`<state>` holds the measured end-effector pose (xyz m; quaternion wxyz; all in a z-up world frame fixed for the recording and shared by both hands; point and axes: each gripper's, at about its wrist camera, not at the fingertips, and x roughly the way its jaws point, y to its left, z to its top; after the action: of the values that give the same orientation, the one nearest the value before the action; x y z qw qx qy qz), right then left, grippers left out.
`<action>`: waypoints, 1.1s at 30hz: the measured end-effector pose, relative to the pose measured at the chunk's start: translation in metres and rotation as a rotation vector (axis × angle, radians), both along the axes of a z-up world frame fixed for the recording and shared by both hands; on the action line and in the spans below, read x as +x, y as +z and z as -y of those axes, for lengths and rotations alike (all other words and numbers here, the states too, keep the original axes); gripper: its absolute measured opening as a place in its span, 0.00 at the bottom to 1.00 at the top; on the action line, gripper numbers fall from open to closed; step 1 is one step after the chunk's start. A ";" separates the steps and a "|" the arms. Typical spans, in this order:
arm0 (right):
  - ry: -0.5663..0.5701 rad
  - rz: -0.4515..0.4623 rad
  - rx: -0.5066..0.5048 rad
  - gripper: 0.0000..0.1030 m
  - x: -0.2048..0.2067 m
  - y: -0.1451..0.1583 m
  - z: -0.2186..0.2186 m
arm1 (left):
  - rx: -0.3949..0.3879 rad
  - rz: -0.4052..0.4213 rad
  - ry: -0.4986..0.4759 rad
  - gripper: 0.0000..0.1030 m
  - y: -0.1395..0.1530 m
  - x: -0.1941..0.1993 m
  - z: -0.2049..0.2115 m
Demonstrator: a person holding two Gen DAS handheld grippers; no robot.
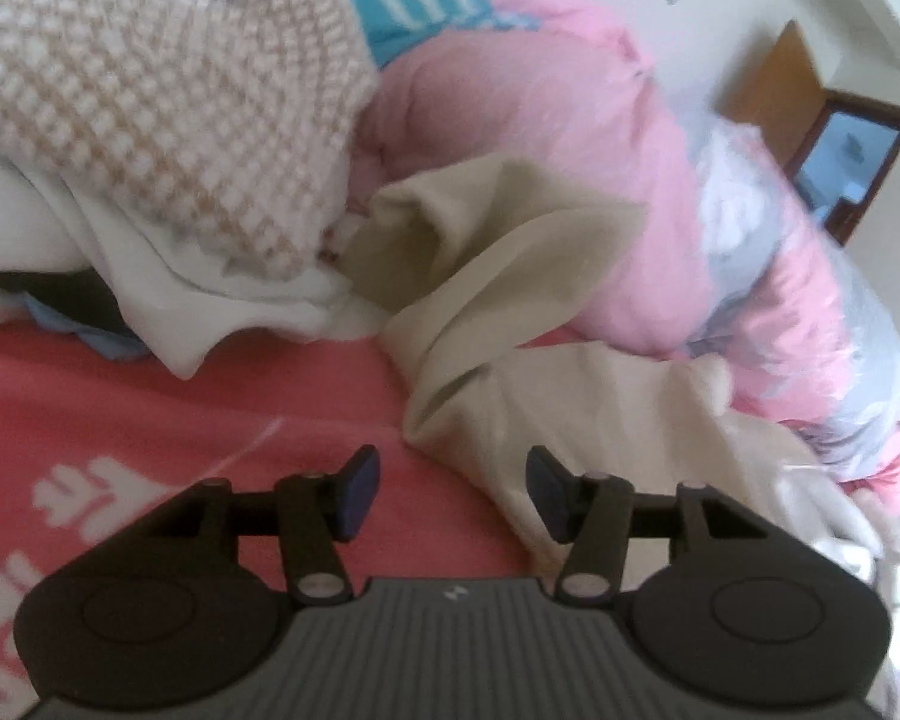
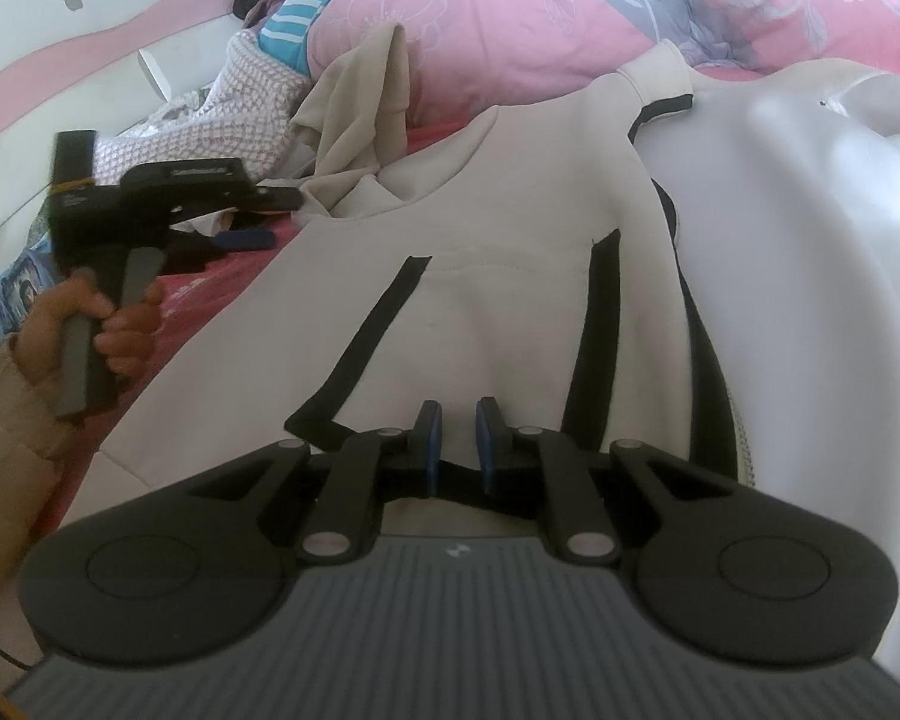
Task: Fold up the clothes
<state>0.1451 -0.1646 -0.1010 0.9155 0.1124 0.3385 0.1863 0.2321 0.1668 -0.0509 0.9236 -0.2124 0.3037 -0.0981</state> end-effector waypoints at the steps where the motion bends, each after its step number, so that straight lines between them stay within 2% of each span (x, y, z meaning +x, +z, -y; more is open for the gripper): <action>1: 0.000 0.000 -0.001 0.10 0.000 0.000 0.000 | 0.000 0.020 -0.033 0.49 0.004 -0.006 0.004; 4: 0.000 0.001 -0.007 0.10 0.000 0.000 -0.001 | 0.000 0.075 -0.140 0.47 0.016 -0.026 0.016; 7: 0.000 0.002 -0.013 0.10 -0.001 0.000 -0.002 | 0.027 0.105 -0.298 0.41 0.015 -0.052 0.031; 9: -0.001 0.003 -0.014 0.10 -0.001 0.000 -0.002 | 0.068 0.095 -0.389 0.38 0.005 -0.066 0.043; 11: -0.001 0.005 -0.014 0.10 -0.001 0.000 -0.002 | 0.129 0.044 -0.441 0.33 -0.011 -0.073 0.052; 12: -0.001 0.005 -0.014 0.10 -0.001 0.000 -0.002 | 0.165 -0.002 -0.451 0.28 -0.023 -0.074 0.055; 13: -0.001 0.006 -0.014 0.10 -0.001 0.000 -0.002 | 0.178 -0.011 -0.448 0.22 -0.030 -0.076 0.055; 18: -0.002 0.008 -0.015 0.10 -0.002 -0.001 -0.002 | 0.069 -0.026 -0.418 0.17 -0.024 -0.081 0.030; 20: -0.002 0.009 -0.015 0.10 -0.002 -0.001 -0.002 | 0.072 0.005 -0.422 0.20 -0.018 -0.091 0.026; 22: -0.002 0.010 -0.013 0.10 -0.002 -0.001 -0.001 | 0.119 0.021 -0.446 0.20 -0.018 -0.107 0.028; 24: -0.002 0.009 -0.004 0.10 -0.001 -0.001 0.000 | 0.204 0.007 -0.456 0.24 -0.025 -0.121 0.036; 26: -0.001 0.008 0.005 0.10 -0.002 -0.002 0.001 | 0.278 0.045 -0.447 0.24 -0.028 -0.137 0.042; 33: -0.001 0.006 0.029 0.10 -0.002 -0.003 0.004 | 0.440 0.125 -0.416 0.24 -0.013 -0.176 0.051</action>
<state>0.1427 -0.1684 -0.1039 0.9148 0.1254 0.3328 0.1913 0.0564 0.1162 -0.0643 0.9244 0.0660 0.2972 -0.2299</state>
